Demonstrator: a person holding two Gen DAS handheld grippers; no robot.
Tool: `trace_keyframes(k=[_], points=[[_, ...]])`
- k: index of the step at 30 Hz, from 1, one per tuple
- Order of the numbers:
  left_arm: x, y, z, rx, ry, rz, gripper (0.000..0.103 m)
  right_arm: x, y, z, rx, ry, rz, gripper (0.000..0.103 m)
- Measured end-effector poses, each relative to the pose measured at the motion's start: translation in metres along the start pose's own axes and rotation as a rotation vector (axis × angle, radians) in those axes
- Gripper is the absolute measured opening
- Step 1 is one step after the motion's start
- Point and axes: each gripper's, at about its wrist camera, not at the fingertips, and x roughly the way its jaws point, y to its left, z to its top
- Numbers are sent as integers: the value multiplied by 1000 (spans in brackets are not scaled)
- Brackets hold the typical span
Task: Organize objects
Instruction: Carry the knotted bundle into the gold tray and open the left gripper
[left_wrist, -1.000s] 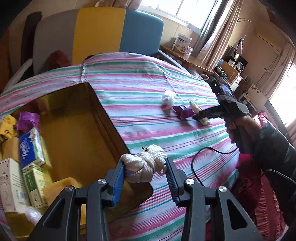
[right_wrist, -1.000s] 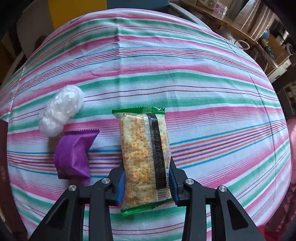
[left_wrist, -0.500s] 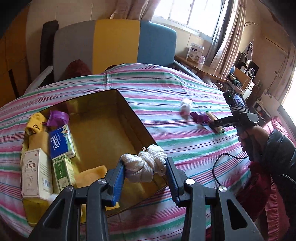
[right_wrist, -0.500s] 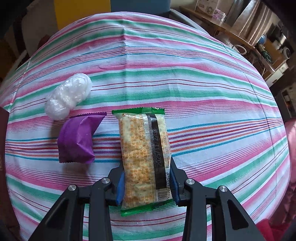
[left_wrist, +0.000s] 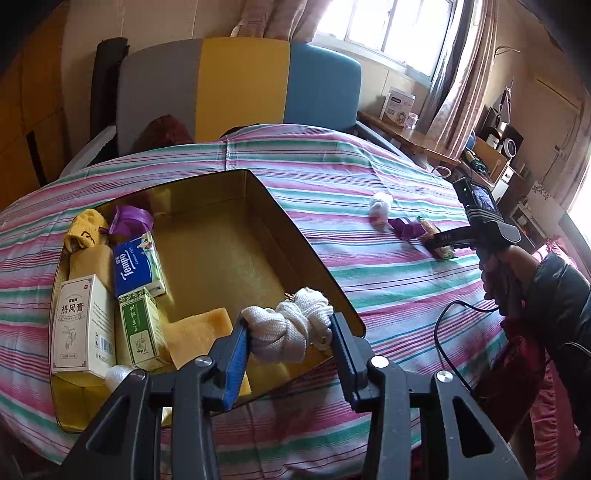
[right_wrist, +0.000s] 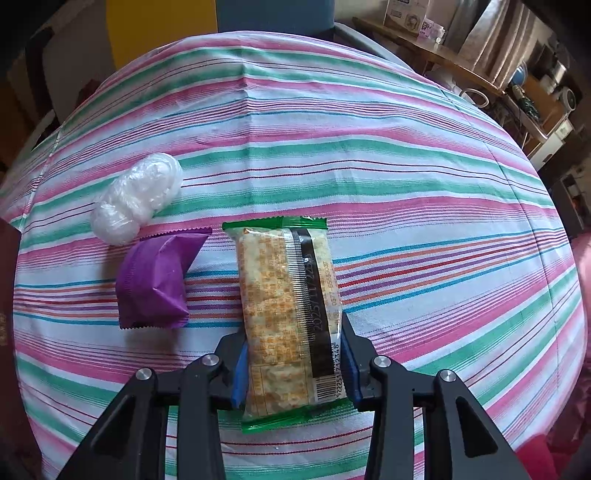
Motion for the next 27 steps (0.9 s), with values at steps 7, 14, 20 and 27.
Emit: trace_keyframes(k=[7, 14, 20, 27], points=[[3, 13, -1, -37, 11, 0, 42, -2, 7, -6, -29, 1, -23, 42], [7, 72, 26, -248, 23, -67, 42, 0, 17, -6, -55, -5, -40, 41], [31, 98, 68, -287, 11, 0, 42, 1, 21, -9, -80, -16, -48, 42], [97, 112, 110, -257, 63, 103, 42, -5, 26, -12, -112, -27, -61, 41]])
